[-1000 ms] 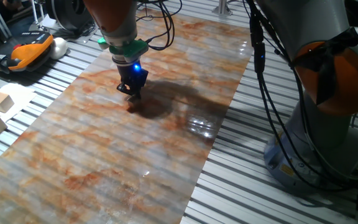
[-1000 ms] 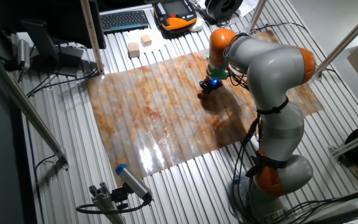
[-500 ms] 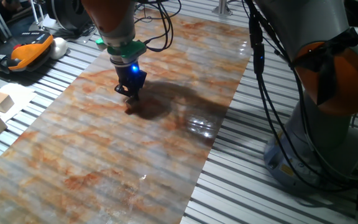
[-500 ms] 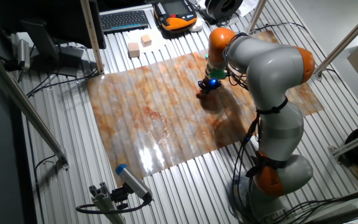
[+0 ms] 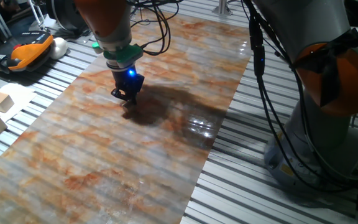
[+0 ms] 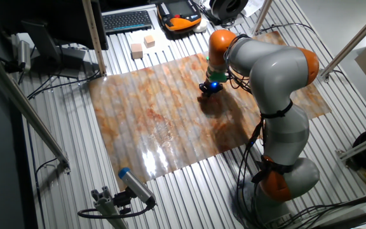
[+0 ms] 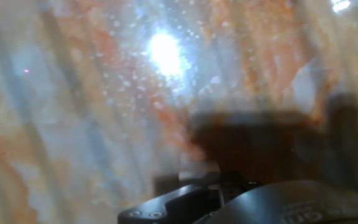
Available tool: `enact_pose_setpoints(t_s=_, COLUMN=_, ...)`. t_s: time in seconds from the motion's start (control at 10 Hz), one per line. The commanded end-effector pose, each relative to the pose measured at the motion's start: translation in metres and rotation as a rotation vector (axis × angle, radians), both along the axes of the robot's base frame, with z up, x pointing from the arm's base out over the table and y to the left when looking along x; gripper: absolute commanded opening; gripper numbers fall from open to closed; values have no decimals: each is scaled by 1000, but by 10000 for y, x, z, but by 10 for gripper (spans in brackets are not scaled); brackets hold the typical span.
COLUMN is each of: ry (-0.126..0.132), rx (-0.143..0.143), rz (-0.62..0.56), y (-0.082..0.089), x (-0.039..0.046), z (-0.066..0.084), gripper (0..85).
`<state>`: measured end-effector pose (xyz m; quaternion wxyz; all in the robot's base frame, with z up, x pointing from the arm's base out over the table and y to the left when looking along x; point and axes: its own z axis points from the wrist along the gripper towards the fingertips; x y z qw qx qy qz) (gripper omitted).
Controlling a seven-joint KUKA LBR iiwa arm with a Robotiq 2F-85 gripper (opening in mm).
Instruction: Use the gripper to push the small block from left to right
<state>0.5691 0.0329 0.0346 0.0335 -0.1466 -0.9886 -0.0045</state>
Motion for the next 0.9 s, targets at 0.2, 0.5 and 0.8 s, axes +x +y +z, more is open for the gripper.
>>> enact_pose_setpoints(t_s=0.2, ry=3, rx=-2, rz=-19, y=114, x=5, z=22, gripper=0)
enact_pose_setpoints(t_s=0.5, ry=-2, rx=3, rz=-33, y=193, x=-18, z=-2, gripper=0)
enact_pose_setpoints(t_s=0.8, ry=-1, rx=3, rz=-47, y=269, x=-5, z=19, gripper=0)
